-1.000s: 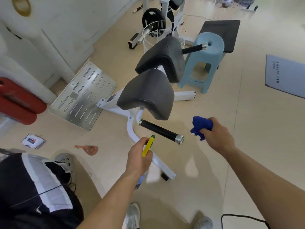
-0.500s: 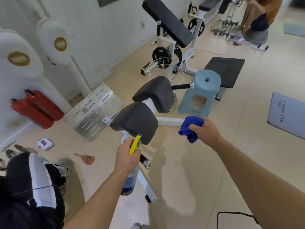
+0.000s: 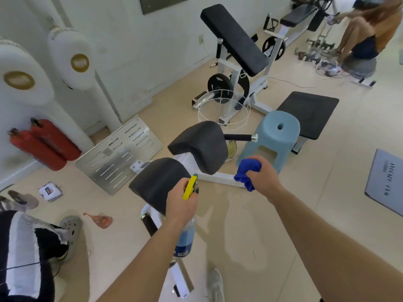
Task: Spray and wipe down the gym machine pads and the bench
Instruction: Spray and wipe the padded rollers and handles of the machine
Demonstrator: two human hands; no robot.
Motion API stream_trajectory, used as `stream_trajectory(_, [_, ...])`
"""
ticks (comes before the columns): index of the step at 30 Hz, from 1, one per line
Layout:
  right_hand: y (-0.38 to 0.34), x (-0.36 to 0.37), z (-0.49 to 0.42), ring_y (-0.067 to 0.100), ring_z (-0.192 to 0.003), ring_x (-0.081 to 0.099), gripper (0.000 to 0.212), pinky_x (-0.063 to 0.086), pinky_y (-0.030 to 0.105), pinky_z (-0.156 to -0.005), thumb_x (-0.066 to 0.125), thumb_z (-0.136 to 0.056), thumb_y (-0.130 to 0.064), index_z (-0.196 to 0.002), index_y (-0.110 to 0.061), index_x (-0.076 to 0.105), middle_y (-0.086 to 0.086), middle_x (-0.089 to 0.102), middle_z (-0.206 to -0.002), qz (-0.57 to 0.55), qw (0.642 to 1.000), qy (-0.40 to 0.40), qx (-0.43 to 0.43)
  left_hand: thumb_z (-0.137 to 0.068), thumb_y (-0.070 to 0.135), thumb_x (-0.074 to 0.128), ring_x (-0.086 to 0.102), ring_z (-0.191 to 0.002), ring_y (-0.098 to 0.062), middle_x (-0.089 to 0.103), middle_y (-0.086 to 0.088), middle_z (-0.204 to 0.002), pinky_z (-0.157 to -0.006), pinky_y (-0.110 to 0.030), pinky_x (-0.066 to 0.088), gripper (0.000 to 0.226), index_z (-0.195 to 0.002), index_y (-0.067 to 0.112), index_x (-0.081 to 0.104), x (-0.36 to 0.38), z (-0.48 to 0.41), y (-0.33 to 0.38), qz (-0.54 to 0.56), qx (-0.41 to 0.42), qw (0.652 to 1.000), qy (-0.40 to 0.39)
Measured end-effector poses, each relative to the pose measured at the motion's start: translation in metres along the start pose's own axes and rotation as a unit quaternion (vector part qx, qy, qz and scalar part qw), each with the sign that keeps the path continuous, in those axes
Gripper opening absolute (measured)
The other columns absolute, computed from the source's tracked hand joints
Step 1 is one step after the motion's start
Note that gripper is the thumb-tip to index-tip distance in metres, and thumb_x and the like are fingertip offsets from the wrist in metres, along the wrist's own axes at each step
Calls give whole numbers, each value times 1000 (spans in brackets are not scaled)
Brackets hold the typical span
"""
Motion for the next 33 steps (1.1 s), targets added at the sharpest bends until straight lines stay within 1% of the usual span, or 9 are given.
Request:
stream_trajectory(4, [2, -9, -76, 18, -65, 61, 33, 52, 30, -54, 53, -88, 1, -114, -20, 59, 5, 65, -88, -35, 999, 21, 14, -99, 18, 59, 59, -69, -20, 62, 0, -74, -65, -37, 58, 16, -84, 24, 62, 50, -58, -7, 10, -35, 999, 18])
stream_trajectory(8, [8, -11, -133, 21, -57, 59, 27, 56, 40, -57, 54, -88, 1, -108, -17, 60, 7, 64, -79, -79, 996, 33, 17, -99, 19, 59, 60, -68, -18, 63, 1, -76, -60, -31, 53, 9, -93, 22, 64, 90, -96, -13, 12, -42, 999, 29])
stream_trajectory(12, [26, -11, -178, 19, -52, 59, 25, 53, 33, -50, 53, -90, 0, -107, -18, 57, 5, 64, -72, -94, 995, 24, 29, -99, 16, 59, 60, -70, -17, 63, 0, -78, -61, -26, 50, 9, -93, 21, 64, 117, -114, -19, 15, -66, 995, 67])
stream_trajectory(15, [39, -11, -210, 19, -61, 63, 25, 52, 31, -52, 57, -91, -4, -110, -20, 58, 7, 67, -85, -87, 996, 11, 23, -98, 15, 59, 63, -72, -19, 64, 2, -79, -62, -28, 54, 11, -93, 24, 64, 133, -121, -26, 20, -81, 992, 94])
stream_trajectory(19, [47, -5, -251, 13, -58, 64, 25, 52, 24, -48, 58, -91, -3, -111, -19, 60, 3, 66, -82, -67, 997, -35, -9, -94, 15, 58, 64, -75, -19, 64, 3, -81, -67, -37, 60, 14, -94, 29, 63, 154, -131, -33, 6, -91, 988, 127])
stream_trajectory(23, [54, -1, -284, 27, -75, 68, 27, 59, 36, -63, 59, -90, -8, -115, -17, 62, 8, 70, -93, -46, 996, -74, -35, -90, 22, 54, 64, -77, -17, 65, 4, -81, -70, -33, 59, 11, -94, 29, 63, 172, -135, -35, 0, -100, 982, 163])
stream_trajectory(28, [47, 10, -306, 22, -69, 67, 28, 58, 33, -56, 59, -88, -6, -112, -19, 64, 6, 69, -91, -67, 987, -131, -68, -96, 21, 61, 62, -71, -19, 62, 0, -73, -63, -28, 54, 12, -84, 20, 61, 183, -131, -40, -3, -143, 964, 224])
stream_trajectory(31, [29, 26, -303, 23, -89, 67, 28, 60, 38, -72, 61, -88, -17, -115, -26, 62, -1, 68, -100, -63, 976, -145, -147, -96, 19, 62, 58, -68, -19, 58, 3, -69, -56, -18, 47, 17, -80, 20, 59, 186, -122, -42, 9, -159, 955, 249])
stream_trajectory(33, [7, 46, -292, 18, -107, 62, 37, 56, 43, -90, 62, -91, -26, -127, -30, 56, -4, 63, -118, -44, 960, -149, -235, -95, 15, 62, 58, -67, -15, 58, 6, -69, -55, -15, 45, 21, -79, 28, 59, 186, -116, -41, 19, -152, 952, 266])
Point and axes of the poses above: each hand's wrist, its own z-axis away from the middle knuckle, its own x-axis out of the palm, y = z × x, the point moved 10 cm from there along -z, towards the middle knuckle
